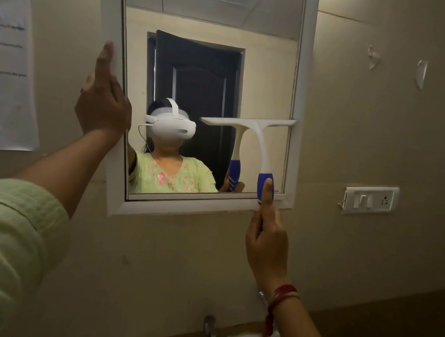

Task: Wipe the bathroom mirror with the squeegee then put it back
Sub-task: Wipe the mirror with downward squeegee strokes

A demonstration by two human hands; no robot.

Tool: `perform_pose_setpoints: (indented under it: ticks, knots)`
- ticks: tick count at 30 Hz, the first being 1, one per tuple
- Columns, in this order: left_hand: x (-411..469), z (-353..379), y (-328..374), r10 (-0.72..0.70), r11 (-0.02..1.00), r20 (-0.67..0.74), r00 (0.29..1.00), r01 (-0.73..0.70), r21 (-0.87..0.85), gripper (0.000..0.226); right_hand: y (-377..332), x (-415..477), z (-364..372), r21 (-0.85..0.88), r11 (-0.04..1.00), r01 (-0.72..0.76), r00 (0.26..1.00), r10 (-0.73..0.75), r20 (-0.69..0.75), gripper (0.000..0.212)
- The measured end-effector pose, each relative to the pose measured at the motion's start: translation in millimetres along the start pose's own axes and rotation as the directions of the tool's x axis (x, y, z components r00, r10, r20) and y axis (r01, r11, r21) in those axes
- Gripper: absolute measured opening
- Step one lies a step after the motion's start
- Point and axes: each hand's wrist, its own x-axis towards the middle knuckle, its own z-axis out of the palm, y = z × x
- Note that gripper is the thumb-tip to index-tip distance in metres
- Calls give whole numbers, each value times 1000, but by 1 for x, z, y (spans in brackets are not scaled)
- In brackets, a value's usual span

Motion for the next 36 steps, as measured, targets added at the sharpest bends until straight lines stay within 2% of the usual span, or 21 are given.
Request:
perform_pose_setpoints:
  ticks: [5, 10, 20, 31, 36]
  knots:
    - [-1, 2, -2, 1, 1000, -18, 1000, -1, -9, 47, 6, -20, -4, -17, 1000, -23, 999, 23, 27, 52]
    - [0, 4, -3, 19, 1000, -33, 999, -20, -20, 45, 9, -36, -3, -6, 999, -45, 998, 45, 36, 61]
    - [0, 4, -4, 36, 999, -42, 998, -37, -21, 45, 8, -58, 0, -9, 995, -102, 993, 102, 62, 61]
    - [0, 1, -2, -21, 1000, -17, 1000, 21, 5, 50, 2, -95, -5, -16, 976, -219, 966, 219, 138, 67]
    - [-1, 2, -1, -4, 1000, -37, 999, 4, 1, 49, 1, -110, -8, -34, 965, -261, 953, 263, 152, 70]
